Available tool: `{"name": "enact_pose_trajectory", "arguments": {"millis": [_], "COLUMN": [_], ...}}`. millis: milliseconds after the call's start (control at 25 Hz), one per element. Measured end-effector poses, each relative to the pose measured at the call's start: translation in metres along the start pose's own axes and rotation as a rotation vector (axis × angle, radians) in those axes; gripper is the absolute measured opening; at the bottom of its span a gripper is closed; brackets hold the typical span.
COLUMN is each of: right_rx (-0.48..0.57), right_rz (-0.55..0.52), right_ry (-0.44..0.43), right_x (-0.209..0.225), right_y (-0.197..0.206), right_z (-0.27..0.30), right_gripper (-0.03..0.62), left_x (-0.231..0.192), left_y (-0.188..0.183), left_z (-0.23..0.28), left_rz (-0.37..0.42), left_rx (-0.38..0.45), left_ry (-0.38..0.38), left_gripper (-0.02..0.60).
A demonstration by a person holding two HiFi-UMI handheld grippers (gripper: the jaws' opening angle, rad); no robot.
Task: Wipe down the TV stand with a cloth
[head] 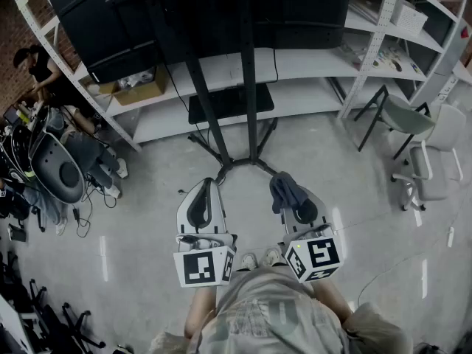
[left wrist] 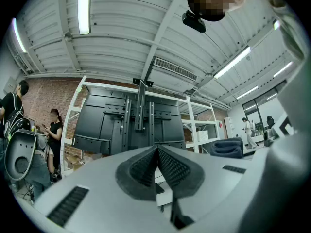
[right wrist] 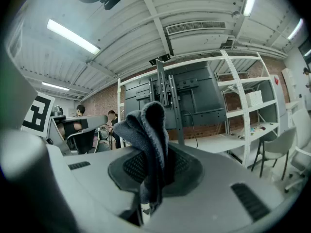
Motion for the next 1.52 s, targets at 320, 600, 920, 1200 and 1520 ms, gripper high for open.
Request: {"name": "enact_pose_trajectory", "arguments": {"millis": [320, 600, 920, 1200, 1520], "right_rx": [0.005, 0.001, -0.017, -0.021, 0.011], "right_rz": [0.010, 0.072, 0.093, 0.048, 0.009], "right_ry": [-0.008, -0.008, -0.049, -0.079, -0.065], "right_x": [0.011, 0.034, 0.063, 0.065, 0.072], "right_y": [-0.003, 0.001, 0.014, 0.008, 0.004], "right_z": [-0.001, -0.003, -0.006, 0.003, 0.060], "right_gripper": [0.057, 0.057, 0.057, 0.057, 0.057], "left_x": [0.007, 0.017, 0.042, 0.036, 0.010], "left_y": [0.001, 0.003, 0.009, 0.014, 0.031], "left_z": [0.004, 0.010, 0.011, 0.024, 0.082], "left_rz": [0.005, 0.014, 0.022, 0.003, -0.003], "left_rx": [-0.005, -0.020, -0.021, -0.016, 0.032], "left_ry": [-0.011, -0.031, -0.036, -0.054, -0.024], "left_gripper": [0.015, 0.015, 0.014, 0.015, 0.015]}}
Point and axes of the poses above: the fingertips, and each gripper's own axes: z forward along the fingers, x to its right, y out of its underside, the point moved 3 cm from there along -z, backward along the fingers, and after that the axes turned 11 degrees about z, right-handed, at the moved point
